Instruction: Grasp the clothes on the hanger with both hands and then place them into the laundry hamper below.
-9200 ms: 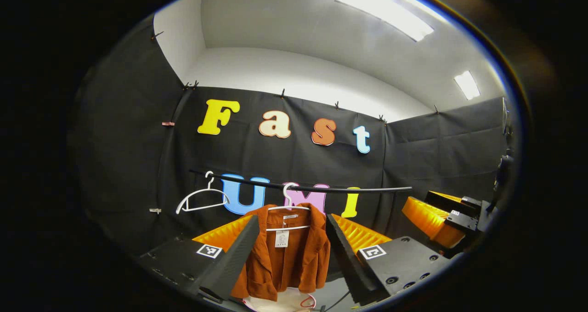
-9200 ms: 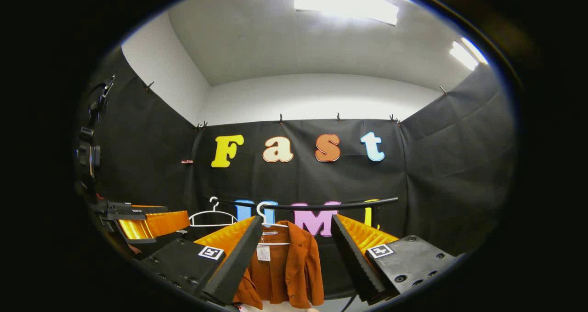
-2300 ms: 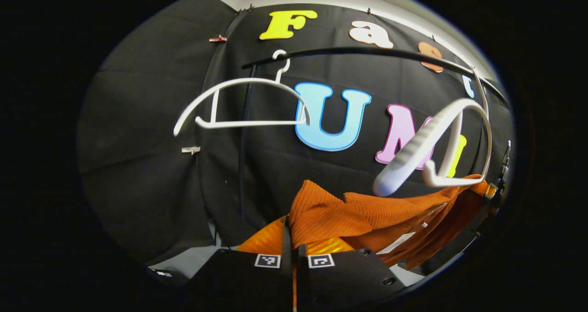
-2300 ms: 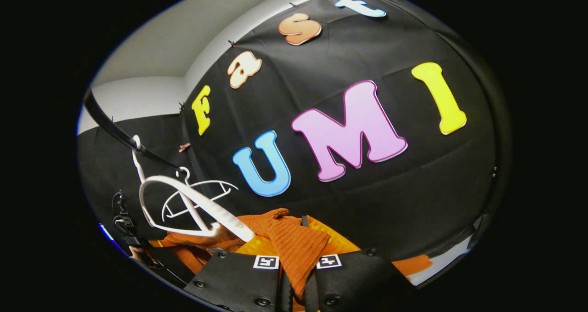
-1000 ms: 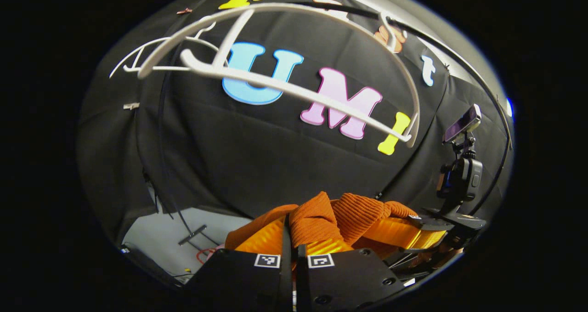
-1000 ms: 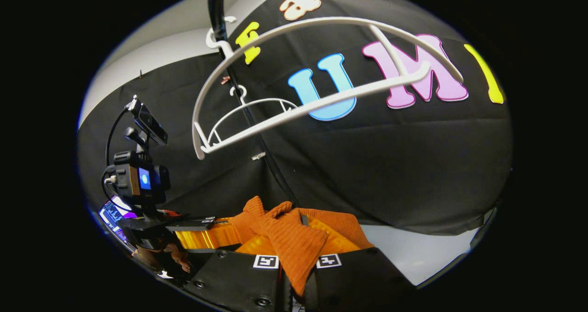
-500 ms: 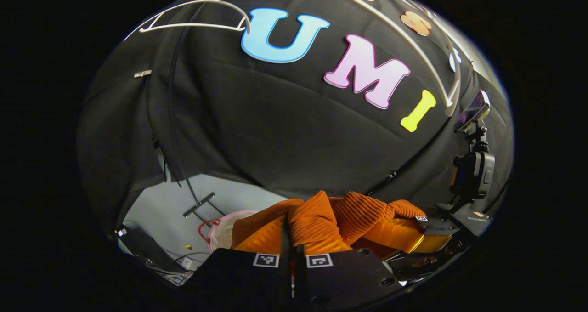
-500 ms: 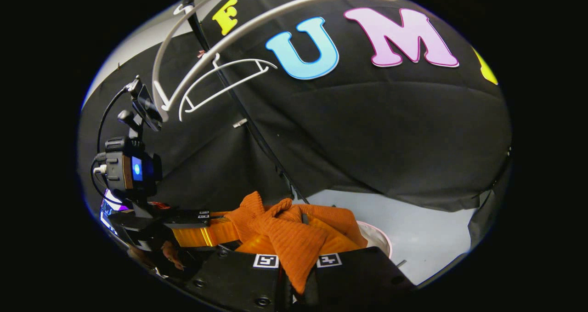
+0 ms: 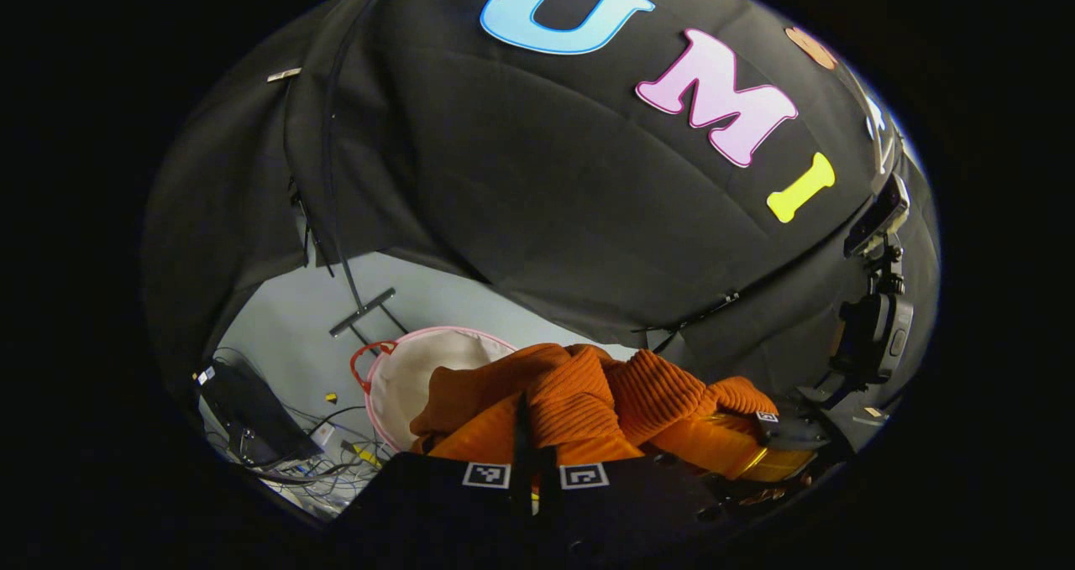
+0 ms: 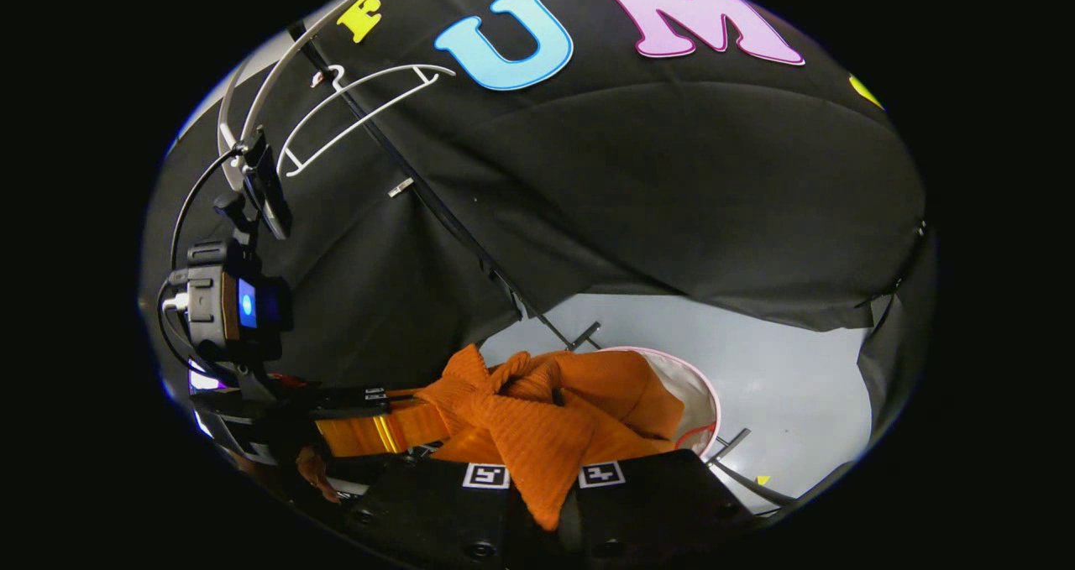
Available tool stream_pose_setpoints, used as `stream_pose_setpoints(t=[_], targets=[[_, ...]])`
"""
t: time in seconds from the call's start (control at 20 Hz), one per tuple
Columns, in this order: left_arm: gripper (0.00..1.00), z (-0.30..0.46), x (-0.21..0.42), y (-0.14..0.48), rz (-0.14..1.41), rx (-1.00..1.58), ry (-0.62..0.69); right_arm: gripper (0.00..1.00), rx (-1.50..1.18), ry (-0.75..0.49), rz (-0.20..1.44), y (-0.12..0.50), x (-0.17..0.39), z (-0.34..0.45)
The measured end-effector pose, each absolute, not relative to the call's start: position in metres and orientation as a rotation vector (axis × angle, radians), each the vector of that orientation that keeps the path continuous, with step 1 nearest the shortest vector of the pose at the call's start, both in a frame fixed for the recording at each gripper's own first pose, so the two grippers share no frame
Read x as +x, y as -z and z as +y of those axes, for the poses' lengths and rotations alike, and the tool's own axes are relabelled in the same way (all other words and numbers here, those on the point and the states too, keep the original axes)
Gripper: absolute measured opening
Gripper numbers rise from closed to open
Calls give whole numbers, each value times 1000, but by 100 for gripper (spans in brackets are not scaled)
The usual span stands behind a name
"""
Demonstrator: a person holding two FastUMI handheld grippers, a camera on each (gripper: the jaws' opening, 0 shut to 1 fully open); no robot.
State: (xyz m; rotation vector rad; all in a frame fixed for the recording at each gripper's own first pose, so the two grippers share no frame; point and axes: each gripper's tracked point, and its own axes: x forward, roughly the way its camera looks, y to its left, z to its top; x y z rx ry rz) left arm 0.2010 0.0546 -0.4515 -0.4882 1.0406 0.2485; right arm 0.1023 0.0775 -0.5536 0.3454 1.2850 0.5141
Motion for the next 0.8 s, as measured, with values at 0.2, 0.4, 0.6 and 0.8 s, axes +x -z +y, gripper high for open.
stream_pose_setpoints(t=[0.2, 0.4, 0.6, 0.8], targets=[[37, 68, 185, 454, 1137, -381, -330, 77, 200, -476, 1322, 574, 99, 52], [95, 66, 182, 450, 1131, -417, -328, 99, 205, -460, 1342, 577, 90, 45], [96, 74, 176, 453, 1120, -428, -349, 99, 214, -453, 1332, 576, 92, 42], [96, 70, 171, 448, 1115, -429, -334, 99, 219, -446, 1316, 568, 91, 42]])
